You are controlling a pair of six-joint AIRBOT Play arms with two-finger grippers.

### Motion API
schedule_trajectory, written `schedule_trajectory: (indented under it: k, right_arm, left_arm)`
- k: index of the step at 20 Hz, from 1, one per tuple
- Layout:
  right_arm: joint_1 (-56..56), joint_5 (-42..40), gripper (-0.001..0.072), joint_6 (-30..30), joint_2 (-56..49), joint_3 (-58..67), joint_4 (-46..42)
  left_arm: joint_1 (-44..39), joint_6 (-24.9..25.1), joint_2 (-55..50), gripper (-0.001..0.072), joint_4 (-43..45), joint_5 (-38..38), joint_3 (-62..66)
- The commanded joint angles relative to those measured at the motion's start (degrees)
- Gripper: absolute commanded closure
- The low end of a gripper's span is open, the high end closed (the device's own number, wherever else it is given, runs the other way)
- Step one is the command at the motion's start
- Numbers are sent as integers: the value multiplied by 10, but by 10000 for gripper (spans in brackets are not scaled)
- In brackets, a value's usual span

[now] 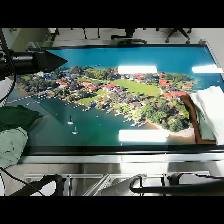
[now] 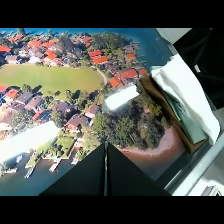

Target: Fold the shirts.

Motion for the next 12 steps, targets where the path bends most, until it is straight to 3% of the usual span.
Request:
schedule_trajectory:
  k: [1, 4, 8, 12]
  right_arm:
    - [113, -45, 691, -34, 29, -61, 19]
    - [228, -104, 691, -48, 115, -221, -26]
    - [350, -209, 691, -46, 275, -472, -23]
    - [401, -255, 691, -32, 391, -612, -16]
  left_arm:
    - [-7, 0, 1, 694, 44, -39, -3]
    - [-38, 0, 56, 695, 94, -34, -100]
    - [-77, -2, 151, 695, 118, 4, -306]
    - [-100, -7, 223, 695, 118, 51, -459]
